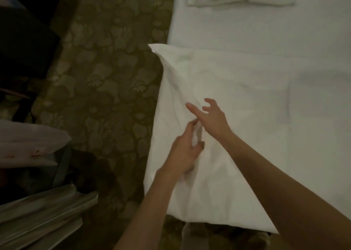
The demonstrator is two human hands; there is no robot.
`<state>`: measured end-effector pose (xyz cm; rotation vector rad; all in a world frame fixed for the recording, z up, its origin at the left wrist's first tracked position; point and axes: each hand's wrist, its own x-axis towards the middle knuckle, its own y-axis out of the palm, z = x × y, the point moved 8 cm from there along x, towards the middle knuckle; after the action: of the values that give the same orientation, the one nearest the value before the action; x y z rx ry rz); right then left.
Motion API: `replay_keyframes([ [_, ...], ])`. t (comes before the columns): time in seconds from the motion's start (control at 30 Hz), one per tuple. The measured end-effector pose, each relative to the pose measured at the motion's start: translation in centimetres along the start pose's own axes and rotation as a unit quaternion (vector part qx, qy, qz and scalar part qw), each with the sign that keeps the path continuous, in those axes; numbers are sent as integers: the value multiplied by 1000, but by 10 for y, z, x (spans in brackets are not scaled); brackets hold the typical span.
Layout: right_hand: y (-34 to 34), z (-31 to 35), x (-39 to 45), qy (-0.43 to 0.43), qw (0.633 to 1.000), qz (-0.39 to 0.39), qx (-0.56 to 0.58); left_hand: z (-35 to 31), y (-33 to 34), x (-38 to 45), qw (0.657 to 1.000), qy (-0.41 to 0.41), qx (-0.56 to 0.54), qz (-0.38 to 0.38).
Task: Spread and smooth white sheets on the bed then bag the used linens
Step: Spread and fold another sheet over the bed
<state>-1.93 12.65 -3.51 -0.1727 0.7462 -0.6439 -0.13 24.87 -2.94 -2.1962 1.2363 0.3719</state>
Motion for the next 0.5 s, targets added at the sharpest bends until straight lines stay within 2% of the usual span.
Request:
replay_keyframes([
  [0.07,-33,21,13,-28,999,-7,-46,-35,44,4,998,42,-6,40],
  [0.13,-69,26,28,-51,988,-25,-143,-64,93,6,994,80,4,80],
  [0.2,-112,16,39,-67,977,-54,-196,-83,141,6,990,76,23,114],
  [0.5,-346,-82,32,-73,968,-213,-114,-181,326,14,977,85,15,197],
])
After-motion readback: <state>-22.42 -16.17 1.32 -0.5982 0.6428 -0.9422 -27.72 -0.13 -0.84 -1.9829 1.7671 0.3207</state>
